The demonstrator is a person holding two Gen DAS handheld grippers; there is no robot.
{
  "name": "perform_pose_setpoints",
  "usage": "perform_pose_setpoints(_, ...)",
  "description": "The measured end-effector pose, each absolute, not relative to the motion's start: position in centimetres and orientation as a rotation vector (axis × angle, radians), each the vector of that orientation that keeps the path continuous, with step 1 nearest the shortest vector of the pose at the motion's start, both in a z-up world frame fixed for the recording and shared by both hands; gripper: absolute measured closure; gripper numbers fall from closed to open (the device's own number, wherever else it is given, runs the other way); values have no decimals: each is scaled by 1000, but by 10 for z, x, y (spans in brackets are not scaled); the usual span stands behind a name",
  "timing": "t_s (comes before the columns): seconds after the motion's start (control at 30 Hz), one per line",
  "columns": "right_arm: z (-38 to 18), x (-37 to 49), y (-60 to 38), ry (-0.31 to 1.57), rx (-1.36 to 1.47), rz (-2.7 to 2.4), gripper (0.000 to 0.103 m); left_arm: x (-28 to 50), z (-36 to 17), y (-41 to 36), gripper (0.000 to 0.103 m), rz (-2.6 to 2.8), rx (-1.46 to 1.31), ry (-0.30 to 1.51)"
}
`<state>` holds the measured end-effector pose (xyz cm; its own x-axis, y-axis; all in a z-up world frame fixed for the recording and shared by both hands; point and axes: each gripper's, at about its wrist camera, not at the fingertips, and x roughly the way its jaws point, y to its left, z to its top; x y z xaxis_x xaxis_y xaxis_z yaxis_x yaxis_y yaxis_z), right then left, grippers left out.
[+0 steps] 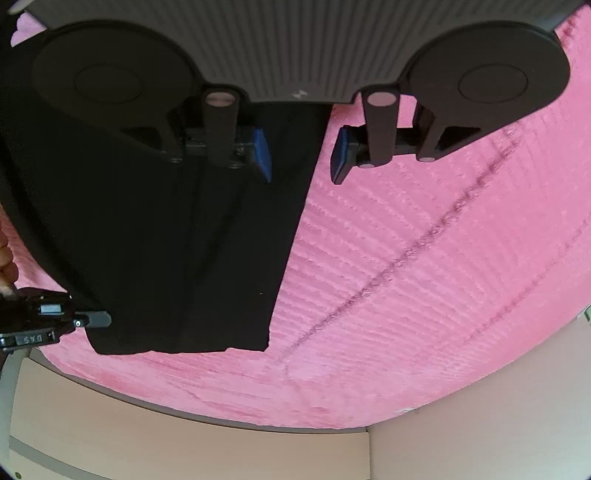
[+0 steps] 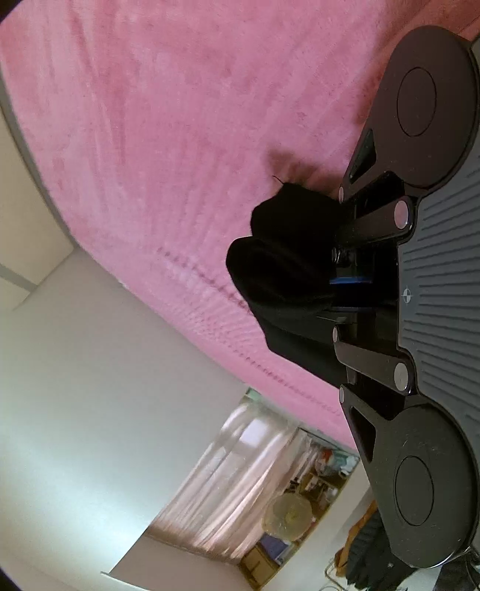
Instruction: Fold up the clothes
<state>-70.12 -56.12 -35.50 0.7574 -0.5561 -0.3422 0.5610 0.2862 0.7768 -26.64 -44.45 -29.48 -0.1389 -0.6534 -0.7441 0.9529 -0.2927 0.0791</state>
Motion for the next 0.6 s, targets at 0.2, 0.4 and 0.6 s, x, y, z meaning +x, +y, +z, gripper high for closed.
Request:
perform_pose_setpoints(0.2, -355, -709, -563, -5, 1038, -775, 94, -276, -306, -462, 100, -1732, 868, 482)
perform_pose_setpoints(0.4, -350, -713, -571, 45, 1033, -769, 94, -257, -303, -475, 103, -1695, 821, 526)
perform_pose_setpoints(0.6, -323, -718, -548, 160, 926, -824, 71, -215, -280, -448, 102, -1632, 748, 539)
